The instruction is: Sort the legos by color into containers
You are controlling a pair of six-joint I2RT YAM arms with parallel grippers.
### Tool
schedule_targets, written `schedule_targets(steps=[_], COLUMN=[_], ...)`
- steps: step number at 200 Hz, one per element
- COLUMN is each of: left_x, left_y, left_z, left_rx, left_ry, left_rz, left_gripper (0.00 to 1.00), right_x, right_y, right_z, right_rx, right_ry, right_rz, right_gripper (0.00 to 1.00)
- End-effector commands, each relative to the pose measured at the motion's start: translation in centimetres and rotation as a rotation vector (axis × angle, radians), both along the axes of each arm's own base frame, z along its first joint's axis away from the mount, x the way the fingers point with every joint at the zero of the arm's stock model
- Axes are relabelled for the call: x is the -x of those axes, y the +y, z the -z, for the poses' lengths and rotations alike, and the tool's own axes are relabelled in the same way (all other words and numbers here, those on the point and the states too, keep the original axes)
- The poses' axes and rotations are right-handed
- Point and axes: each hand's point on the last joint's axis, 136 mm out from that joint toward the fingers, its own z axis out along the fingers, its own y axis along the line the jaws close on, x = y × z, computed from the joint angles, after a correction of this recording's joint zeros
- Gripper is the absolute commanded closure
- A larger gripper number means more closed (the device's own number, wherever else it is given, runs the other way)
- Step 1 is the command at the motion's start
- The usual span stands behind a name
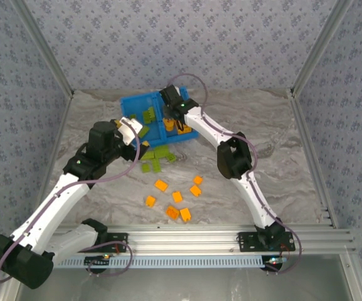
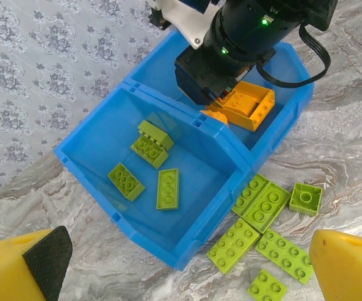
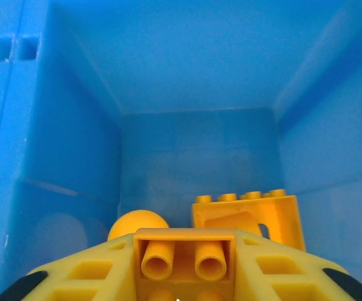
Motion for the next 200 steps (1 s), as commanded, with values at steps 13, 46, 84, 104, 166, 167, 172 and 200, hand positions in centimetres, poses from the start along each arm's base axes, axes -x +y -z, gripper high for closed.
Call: schedule_targets(steps=[13,46,84,104,166,167,172,200], left_x=[-0.4,-0.4,-0.5,-1.2,-0.4,-0.3,0.4,5.3], left_y=[0.0,-0.1,0.1,-0.2,-0.4,-0.4,-0.4,-0.3], left_z=[-1.0,-1.1,-1.3,-1.3,1.3,1.6,2.7,8.9], left_rx=[0.029,0.031,0.035,0.079,0.430,0.429,0.437,0.392], left_ry=[-0.034,-0.031,-0.039,-0.039,0.410,0.420,0.464,0.660], left_rz=[-0.021,-0.019,-0.032,-0.054,-0.416,-0.423,-0.460,-0.660], left_gripper=[0.01,0.01,0.01,0.01,0.02,0.02,0.04,0.06], right_x=[0.3,1.3,5.7,9.3,20.3,20.4,20.9,22.6], right_y=[0.3,-0.3,-3.1,-4.9,-11.8,-11.9,-12.5,-15.2], right_z=[-1.8,-6.3,-13.0,-16.0,-19.4,-19.3,-18.8,-16.6], right_rx=[-0.063,-0.073,-0.094,-0.168,-0.278,-0.277,-0.273,-0.253], right_ry=[0.028,-0.008,-0.069,-0.117,-0.225,-0.223,-0.216,-0.169], right_rz=[-0.002,-0.028,-0.007,-0.006,-0.037,-0.036,-0.028,0.017], right_gripper=[0.52,0.45,0.44,0.41,0.12,0.11,0.08,0.00])
